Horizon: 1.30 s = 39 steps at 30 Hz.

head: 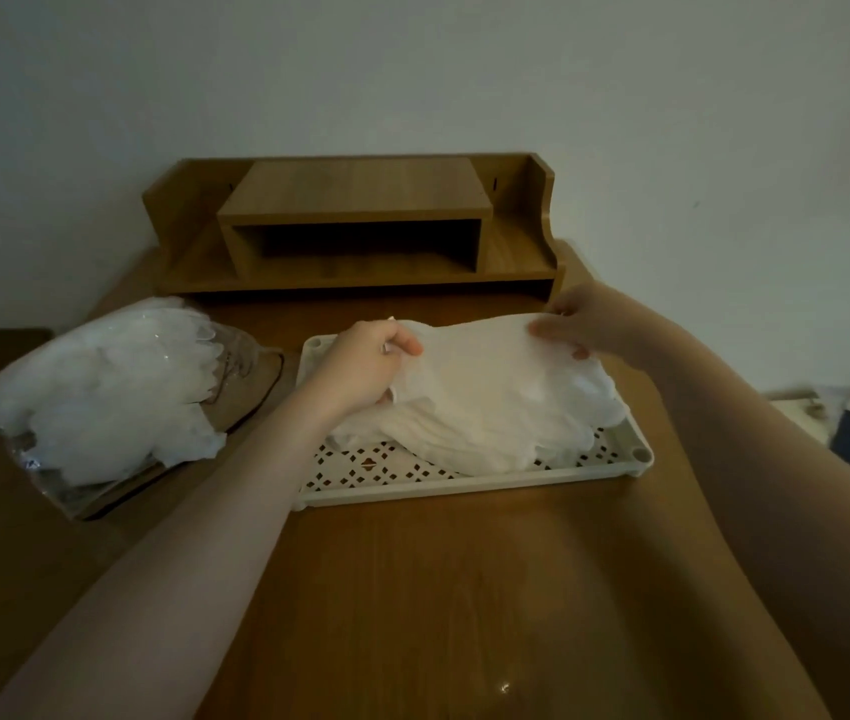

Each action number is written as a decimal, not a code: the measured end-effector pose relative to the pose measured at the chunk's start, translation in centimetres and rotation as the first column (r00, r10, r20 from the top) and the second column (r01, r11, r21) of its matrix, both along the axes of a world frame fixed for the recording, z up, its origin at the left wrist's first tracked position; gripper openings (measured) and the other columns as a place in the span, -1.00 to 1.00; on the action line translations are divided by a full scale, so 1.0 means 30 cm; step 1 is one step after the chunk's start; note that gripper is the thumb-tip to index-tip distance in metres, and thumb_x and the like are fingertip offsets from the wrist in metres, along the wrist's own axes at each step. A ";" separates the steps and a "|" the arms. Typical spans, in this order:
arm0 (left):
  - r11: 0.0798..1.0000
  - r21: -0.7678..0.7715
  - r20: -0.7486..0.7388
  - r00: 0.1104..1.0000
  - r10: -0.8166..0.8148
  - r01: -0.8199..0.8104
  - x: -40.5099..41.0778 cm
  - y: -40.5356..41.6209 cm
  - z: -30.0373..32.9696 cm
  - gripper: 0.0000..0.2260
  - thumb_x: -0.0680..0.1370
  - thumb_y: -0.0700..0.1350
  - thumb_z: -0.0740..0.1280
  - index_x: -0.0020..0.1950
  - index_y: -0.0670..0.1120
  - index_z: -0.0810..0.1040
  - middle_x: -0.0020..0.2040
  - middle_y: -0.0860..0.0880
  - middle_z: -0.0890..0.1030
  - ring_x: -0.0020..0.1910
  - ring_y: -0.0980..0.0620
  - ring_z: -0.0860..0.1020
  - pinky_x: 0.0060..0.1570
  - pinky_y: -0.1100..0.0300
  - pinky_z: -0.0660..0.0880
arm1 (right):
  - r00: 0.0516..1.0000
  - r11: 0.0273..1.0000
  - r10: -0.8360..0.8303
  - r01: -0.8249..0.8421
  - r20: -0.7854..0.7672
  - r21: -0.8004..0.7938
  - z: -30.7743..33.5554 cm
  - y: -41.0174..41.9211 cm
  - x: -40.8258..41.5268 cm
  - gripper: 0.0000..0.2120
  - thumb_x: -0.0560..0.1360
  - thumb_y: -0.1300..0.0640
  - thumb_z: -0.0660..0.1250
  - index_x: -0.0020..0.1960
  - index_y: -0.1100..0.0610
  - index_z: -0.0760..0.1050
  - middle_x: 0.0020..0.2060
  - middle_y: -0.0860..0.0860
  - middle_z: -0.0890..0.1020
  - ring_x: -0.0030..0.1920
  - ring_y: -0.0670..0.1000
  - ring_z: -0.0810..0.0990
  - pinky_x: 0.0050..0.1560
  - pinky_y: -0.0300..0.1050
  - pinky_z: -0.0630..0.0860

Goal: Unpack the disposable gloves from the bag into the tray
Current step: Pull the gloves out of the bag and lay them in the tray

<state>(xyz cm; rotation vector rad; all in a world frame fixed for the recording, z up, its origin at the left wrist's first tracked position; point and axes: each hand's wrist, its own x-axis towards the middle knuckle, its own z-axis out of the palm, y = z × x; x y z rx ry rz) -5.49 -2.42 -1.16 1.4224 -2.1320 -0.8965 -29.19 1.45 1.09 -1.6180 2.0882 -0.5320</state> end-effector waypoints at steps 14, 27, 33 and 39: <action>0.913 -0.399 0.387 0.918 0.085 0.083 0.024 -0.042 -0.005 -0.67 0.57 -0.05 0.24 0.34 0.00 0.42 0.51 -0.04 0.13 0.49 -0.10 0.08 0.41 -0.03 0.10 | 0.903 0.948 -0.030 -0.110 -0.428 -0.298 -0.022 -0.004 0.120 -0.62 0.56 -0.08 0.24 0.30 0.08 0.44 0.29 0.08 0.45 0.32 0.14 0.38 0.35 0.06 0.33; 0.962 -0.102 0.699 0.707 -0.111 0.252 0.000 -0.037 -0.163 -0.18 0.47 0.45 -0.10 0.56 -0.03 -0.13 0.56 -0.06 -0.16 0.53 0.00 -0.21 0.43 -0.04 -0.33 | 0.791 0.916 0.392 -0.287 -0.469 0.281 -0.234 0.005 0.218 0.07 0.29 -0.55 0.11 0.54 -0.04 -0.26 0.54 0.03 -0.23 0.51 0.13 -0.32 0.43 0.12 -0.37; 0.989 -0.014 0.637 0.763 -0.106 0.150 0.044 -0.035 -0.160 -0.03 0.38 0.50 0.06 0.55 -0.04 -0.23 0.54 -0.02 -0.29 0.52 -0.08 -0.23 0.48 -0.08 -0.15 | 0.844 0.968 0.205 -0.099 -0.495 0.232 -0.250 0.044 0.189 0.14 0.20 -0.62 0.07 0.53 -0.05 -0.30 0.53 0.05 -0.26 0.50 0.19 -0.34 0.43 0.20 -0.36; 0.973 -0.063 0.574 0.806 -0.146 0.222 0.087 0.010 -0.102 -0.24 0.54 0.33 0.03 0.56 -0.09 -0.13 0.56 -0.04 -0.16 0.53 -0.01 -0.14 0.49 -0.01 -0.10 | 0.862 0.985 0.073 0.018 -0.501 0.174 -0.200 0.065 0.204 0.12 0.14 -0.62 -0.25 0.55 -0.03 -0.16 0.55 0.05 -0.15 0.52 0.17 -0.24 0.39 0.35 -0.36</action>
